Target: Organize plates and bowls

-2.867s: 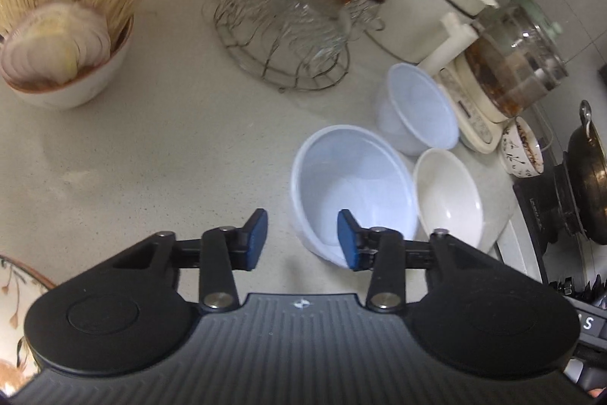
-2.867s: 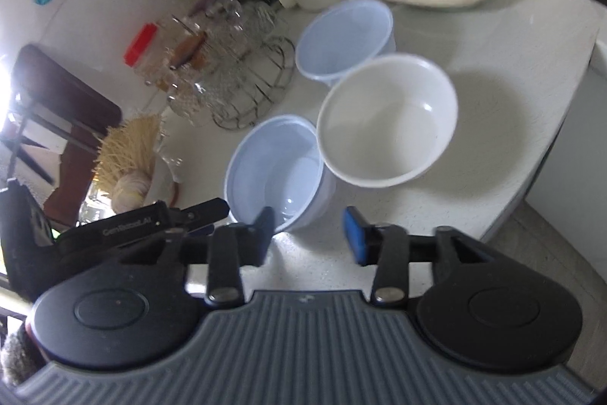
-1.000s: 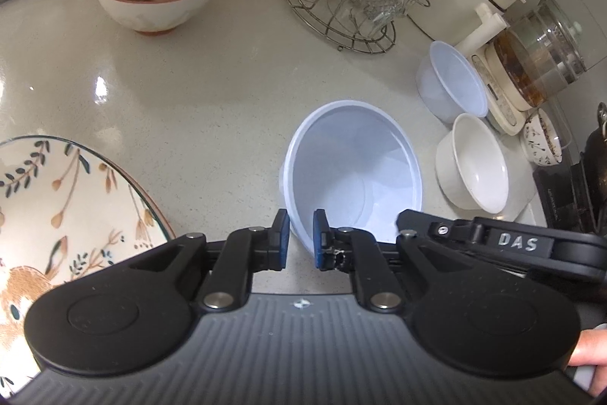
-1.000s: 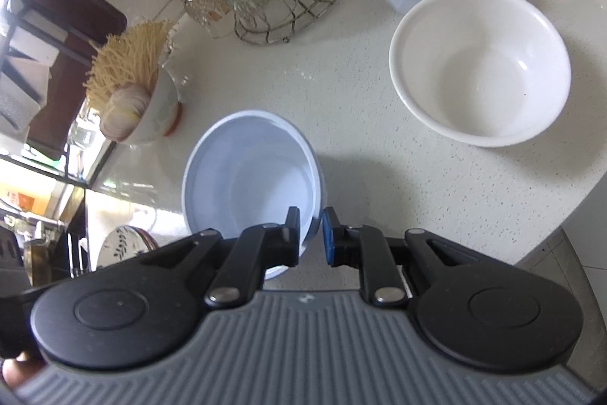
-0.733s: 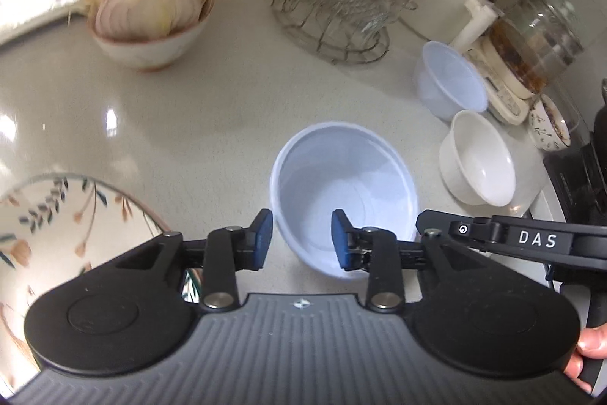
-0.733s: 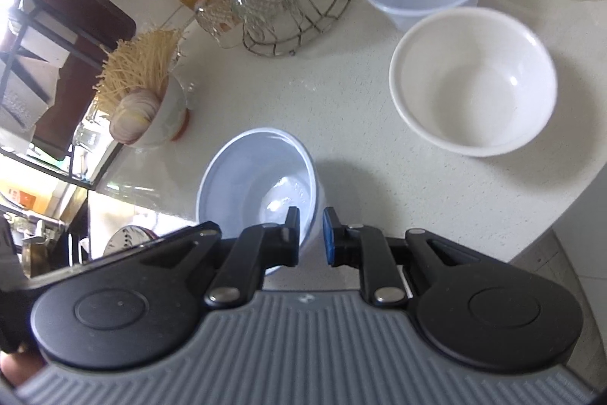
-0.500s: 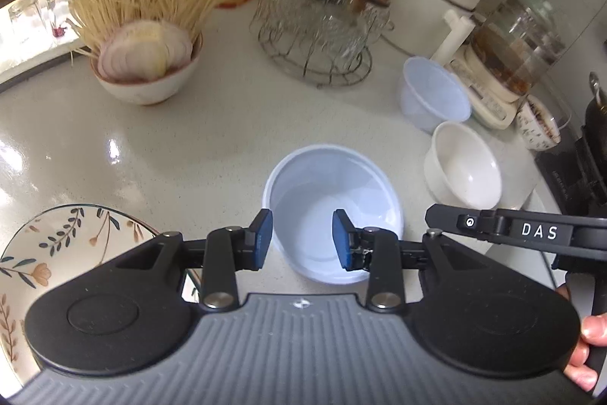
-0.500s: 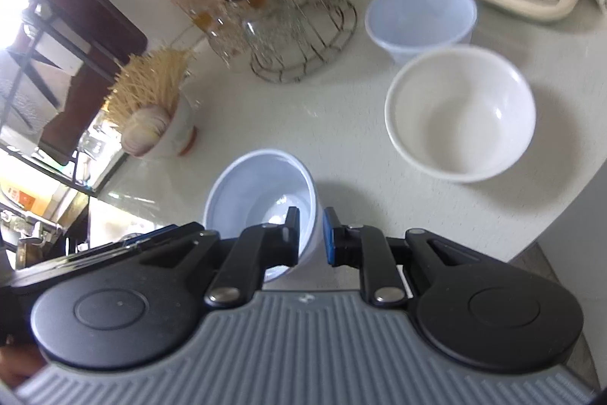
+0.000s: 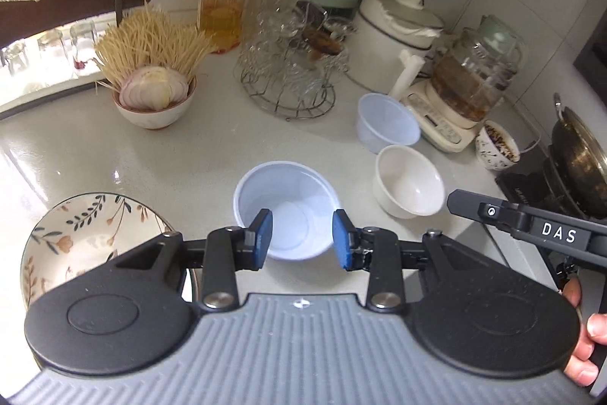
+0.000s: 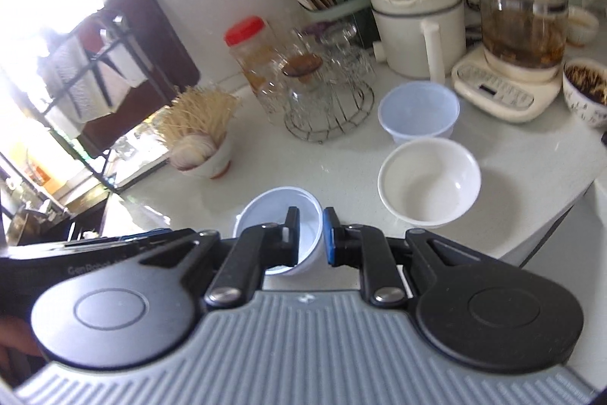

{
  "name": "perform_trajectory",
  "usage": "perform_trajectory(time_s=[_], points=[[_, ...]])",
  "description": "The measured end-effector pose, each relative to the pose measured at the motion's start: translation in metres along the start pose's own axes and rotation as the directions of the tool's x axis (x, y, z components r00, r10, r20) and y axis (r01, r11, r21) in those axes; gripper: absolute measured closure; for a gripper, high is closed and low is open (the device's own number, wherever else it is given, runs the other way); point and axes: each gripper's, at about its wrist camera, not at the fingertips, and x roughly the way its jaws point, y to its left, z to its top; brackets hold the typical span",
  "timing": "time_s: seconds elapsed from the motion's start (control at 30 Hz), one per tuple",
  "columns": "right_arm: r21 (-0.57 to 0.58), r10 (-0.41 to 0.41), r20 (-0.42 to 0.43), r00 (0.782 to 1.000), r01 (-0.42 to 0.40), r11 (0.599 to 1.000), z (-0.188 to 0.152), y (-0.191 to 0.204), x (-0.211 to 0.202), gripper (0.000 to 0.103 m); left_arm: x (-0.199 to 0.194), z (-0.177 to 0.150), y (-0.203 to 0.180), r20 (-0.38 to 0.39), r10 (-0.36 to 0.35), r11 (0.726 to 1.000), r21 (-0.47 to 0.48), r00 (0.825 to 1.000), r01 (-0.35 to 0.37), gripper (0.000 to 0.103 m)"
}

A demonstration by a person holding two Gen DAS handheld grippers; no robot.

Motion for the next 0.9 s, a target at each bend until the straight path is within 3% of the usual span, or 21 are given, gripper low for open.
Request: perform_trajectory(time_s=[0.37,0.57,0.7,0.9], points=[[-0.018,0.000,0.057,0.998,0.001,1.000,-0.015,-0.008,-0.059,0.086,-0.047,-0.027,-0.036,0.036,0.002,1.000,0.006,0.999,-0.002,0.063],[0.022,-0.031,0.064,0.997,0.030,0.999,-0.020,-0.016,-0.066,0.086,-0.050,-0.019,-0.040,0.028,-0.069,0.998,0.004,0.997,0.069,0.063],[0.047,-0.059,0.076,0.995,0.056,0.997,-0.017,-0.017,-0.067,0.086,-0.046,-0.010,-0.047,0.046,-0.073,0.996,0.058,0.996,0.070,0.063],[0.073,-0.100,0.113,0.988,0.092,0.993,-0.003,-0.011,-0.065,0.086,-0.037,0.010,-0.053,0.054,-0.145,0.982,0.133,0.988,0.137,0.063]])
